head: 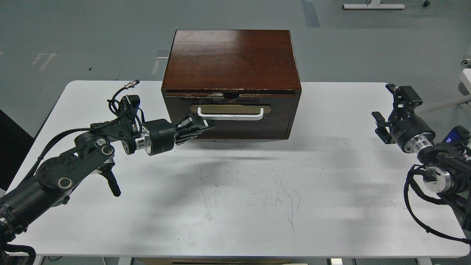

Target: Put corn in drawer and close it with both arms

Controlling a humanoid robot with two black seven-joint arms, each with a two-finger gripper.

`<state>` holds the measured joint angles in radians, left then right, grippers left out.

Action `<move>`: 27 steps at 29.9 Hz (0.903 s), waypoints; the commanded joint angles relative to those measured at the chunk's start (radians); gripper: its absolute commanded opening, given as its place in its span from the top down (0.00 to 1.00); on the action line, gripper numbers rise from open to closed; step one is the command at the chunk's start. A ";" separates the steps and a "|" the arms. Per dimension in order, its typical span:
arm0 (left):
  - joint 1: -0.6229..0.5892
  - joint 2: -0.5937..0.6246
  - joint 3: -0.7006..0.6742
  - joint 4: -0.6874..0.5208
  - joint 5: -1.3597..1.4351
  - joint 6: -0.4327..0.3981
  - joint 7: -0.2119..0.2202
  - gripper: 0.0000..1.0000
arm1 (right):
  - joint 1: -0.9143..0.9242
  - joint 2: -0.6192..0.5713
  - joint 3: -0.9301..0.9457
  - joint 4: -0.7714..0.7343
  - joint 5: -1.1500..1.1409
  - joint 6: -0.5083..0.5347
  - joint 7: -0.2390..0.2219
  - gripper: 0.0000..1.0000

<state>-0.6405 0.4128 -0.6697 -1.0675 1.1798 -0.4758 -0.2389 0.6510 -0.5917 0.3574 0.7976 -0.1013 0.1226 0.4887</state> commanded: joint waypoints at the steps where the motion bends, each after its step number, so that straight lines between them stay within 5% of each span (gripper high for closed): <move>1: -0.002 -0.005 0.001 0.017 0.000 -0.001 0.000 1.00 | -0.001 0.000 0.000 -0.001 0.000 0.000 0.000 0.01; 27: -0.047 -0.017 0.002 0.089 -0.049 -0.013 -0.002 1.00 | -0.014 0.000 0.003 0.000 0.000 0.000 0.000 0.01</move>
<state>-0.6795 0.3958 -0.6669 -0.9920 1.1473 -0.4891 -0.2394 0.6372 -0.5922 0.3590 0.7977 -0.1013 0.1226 0.4887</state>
